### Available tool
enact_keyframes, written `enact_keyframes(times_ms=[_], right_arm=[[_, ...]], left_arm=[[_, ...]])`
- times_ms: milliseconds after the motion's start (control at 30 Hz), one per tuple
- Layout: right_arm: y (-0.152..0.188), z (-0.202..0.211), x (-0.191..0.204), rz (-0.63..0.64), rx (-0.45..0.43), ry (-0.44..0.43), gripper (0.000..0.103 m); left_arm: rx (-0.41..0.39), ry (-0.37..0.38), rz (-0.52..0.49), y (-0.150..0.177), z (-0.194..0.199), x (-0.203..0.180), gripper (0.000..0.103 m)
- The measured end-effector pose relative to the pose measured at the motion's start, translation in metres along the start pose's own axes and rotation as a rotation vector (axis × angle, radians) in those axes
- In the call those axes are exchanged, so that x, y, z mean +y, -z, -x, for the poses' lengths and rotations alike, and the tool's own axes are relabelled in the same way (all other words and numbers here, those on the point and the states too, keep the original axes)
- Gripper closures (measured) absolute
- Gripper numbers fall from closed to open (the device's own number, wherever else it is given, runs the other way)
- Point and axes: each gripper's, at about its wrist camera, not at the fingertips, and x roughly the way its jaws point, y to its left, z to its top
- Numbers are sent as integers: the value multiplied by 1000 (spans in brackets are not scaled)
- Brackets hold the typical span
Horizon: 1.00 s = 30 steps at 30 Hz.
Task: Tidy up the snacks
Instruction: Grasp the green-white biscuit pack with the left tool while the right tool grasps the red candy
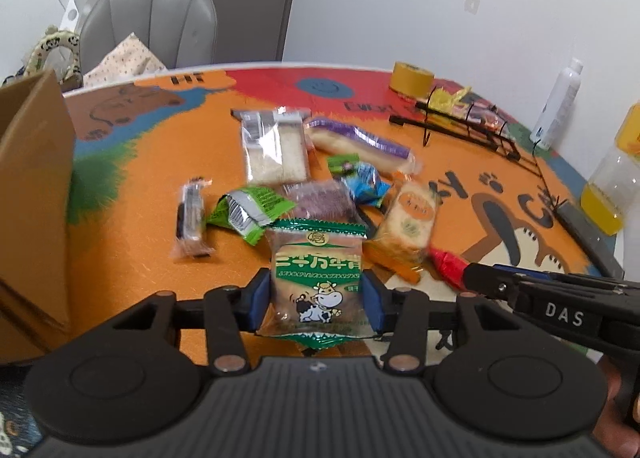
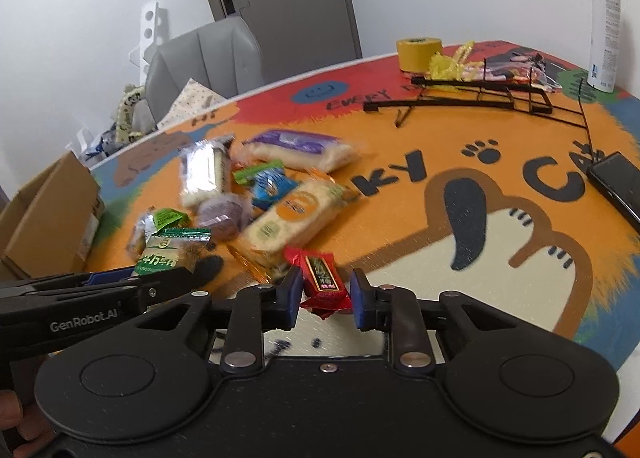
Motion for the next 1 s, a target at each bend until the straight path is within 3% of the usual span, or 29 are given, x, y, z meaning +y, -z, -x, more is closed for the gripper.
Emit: enact_keyframes(times_ms=[100,133,167,367,400,467,600,833,1000], right_arm=[[-4,2,8,6,-10,-18,85],[-6,2,11,13,-11,-22,90],[-7,1,13,13,-5,-32,103],[-8,-2,14,-7,13,-31,102],[-8,-4,10,-38,32,-29,94],[-4,-5,6,-49,44,-17,88],[-1,-8,11,-31,56,6,45],[1,-6,26,26,41,-43,43],[11,-13,37,103,97,-90,43]], left_arm=[[-32,4,-3,-7,14,2,56],[-40,5,-5,-9,17,2,56],[-48,5,-4,-11,21,3,56],[-77,4,9,-17,35,13,56],[-82,2,11,-17,38,16,56],[-91,-6,17,-17,41,20,56],[-85,-6,27,-15,40,24,56],[-72,3,25,-10,40,26,56],[-80,-10,43,-11,44,32,56]])
